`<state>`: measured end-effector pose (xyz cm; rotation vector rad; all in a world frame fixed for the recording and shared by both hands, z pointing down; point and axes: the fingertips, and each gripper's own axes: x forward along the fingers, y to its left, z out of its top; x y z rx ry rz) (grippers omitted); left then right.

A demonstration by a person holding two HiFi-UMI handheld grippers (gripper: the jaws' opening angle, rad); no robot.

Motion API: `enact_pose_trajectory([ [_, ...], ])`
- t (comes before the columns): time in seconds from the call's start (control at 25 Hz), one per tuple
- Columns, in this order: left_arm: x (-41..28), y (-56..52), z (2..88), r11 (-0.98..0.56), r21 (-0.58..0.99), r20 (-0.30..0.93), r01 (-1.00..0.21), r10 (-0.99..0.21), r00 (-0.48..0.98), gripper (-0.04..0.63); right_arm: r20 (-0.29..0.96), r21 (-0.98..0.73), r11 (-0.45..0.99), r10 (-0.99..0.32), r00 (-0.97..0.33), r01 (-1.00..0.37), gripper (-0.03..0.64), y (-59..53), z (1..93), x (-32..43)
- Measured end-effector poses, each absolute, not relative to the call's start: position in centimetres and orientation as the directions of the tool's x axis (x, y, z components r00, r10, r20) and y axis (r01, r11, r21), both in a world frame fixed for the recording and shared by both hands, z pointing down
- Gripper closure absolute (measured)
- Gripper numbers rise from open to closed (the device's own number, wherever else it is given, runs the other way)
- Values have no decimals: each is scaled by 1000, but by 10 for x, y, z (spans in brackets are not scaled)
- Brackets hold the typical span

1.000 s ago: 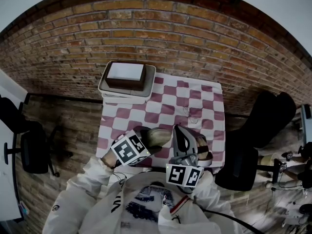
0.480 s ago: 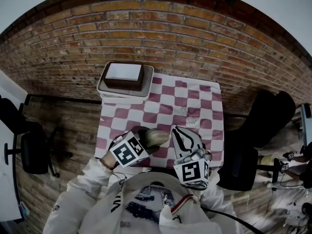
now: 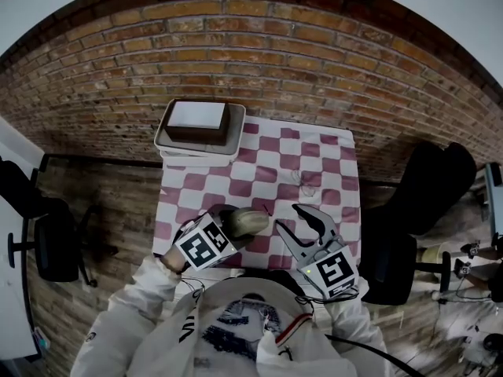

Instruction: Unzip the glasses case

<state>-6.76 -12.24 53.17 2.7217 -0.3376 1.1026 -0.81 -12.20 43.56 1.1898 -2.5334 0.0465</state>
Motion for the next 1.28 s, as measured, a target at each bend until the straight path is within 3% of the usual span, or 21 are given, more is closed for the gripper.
enact_pose_trajectory([
  [0.36,-71,-118,531,-957,81,695,-280,-147,704,305,231,-69,763,-615,-754,-643,307,-102,426,-34],
  [0.84,-68,-98,528,-975,72,675,-210,-107,730,305,290,-30,876,-453,-843,-482,305,-87,433,-80],
  [1.28,-54,-79,524,-990,89,652,-110,-26,758,305,279,-27,896,-419,-864,-443,305,-84,434,-91],
])
